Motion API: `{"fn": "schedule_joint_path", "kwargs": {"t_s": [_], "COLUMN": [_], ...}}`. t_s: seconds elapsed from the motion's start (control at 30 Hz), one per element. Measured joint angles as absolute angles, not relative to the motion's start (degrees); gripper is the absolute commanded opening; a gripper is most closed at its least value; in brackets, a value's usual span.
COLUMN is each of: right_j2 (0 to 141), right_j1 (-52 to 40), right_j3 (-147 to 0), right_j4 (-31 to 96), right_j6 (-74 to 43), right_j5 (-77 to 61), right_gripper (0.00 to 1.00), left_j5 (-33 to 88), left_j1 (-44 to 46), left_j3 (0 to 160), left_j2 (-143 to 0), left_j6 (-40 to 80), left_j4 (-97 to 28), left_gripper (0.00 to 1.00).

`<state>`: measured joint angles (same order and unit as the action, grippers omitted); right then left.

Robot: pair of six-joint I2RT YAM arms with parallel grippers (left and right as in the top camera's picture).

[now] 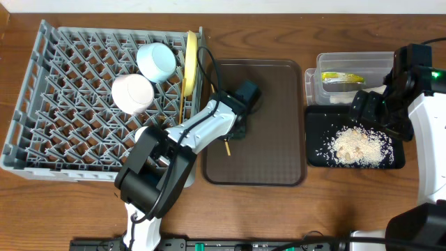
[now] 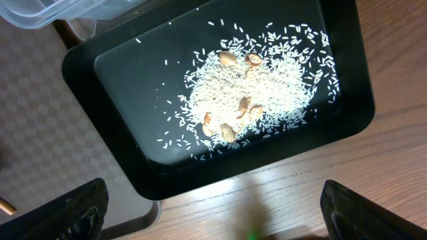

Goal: Sort waste into correct bins and load items into the dishwasher
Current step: 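Lift the second chopstick with the left gripper, then carry the chopstick left, insert it into the rack and release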

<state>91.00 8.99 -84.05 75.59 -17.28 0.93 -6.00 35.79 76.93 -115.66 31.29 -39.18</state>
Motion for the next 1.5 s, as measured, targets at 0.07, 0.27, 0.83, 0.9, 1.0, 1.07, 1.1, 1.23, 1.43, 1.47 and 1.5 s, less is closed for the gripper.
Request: {"fn": "schedule_joint_path", "kwargs": {"t_s": [0.07, 0.27, 0.83, 0.9, 1.0, 1.07, 1.1, 1.23, 1.43, 1.47, 1.5], "right_j2": [91.0, 91.0, 91.0, 91.0, 91.0, 91.0, 91.0, 91.0, 91.0, 91.0, 91.0], "right_j1": [9.0, 9.0, 9.0, 9.0, 9.0, 9.0, 9.0, 9.0, 9.0, 9.0, 9.0], "right_j3": [-84.1, -84.1, -84.1, -84.1, -84.1, -84.1, -84.1, -84.1, -84.1, -84.1, -84.1], "right_j4": [75.6, 75.6, 75.5, 75.5, 75.5, 75.5, 75.5, 75.5, 75.5, 75.6, 75.6], "right_j6": [-17.3, -17.3, -17.3, -17.3, -17.3, -17.3, -17.3, -17.3, -17.3, -17.3, -17.3], "right_j5": [0.9, 0.9, 0.9, 0.9, 0.9, 0.9, 0.9, 0.9, 0.9, 0.9, 0.9], "right_gripper": [0.99, 0.99, 0.99, 0.99, 0.99, 0.99, 0.99, 0.99, 0.99, 0.99, 0.99], "left_j5": [-5.8, -5.3, -3.0, -2.9, -2.9, -2.9, -2.9, -2.9, -2.3, -2.1, -2.0], "left_j1": [35.5, 35.3, 35.9, 36.0, 36.1, 36.1, 36.1, 36.0, 35.7, 35.7, 35.7], "left_j3": [76.9, 76.9, 78.2, 78.3, 78.3, 78.4, 78.5, 78.5, 78.3, 78.2, 78.2], "left_j2": [-115.7, -115.7, -116.9, -116.9, -116.9, -116.9, -116.9, -116.8, -115.3, -114.5, -113.0], "left_j6": [31.3, 34.9, 38.0, 38.0, 37.9, 37.9, 37.8, 37.5, 33.0, 32.3, 31.1], "left_j4": [-39.0, -39.2, -38.7, -38.7, -38.6, -38.7, -38.7, -38.8, -42.5, -43.8, -45.4], "left_gripper": [0.47, 0.47, 0.14, 0.12, 0.10, 0.08, 0.08, 0.08, 0.08, 0.08, 0.08]}}
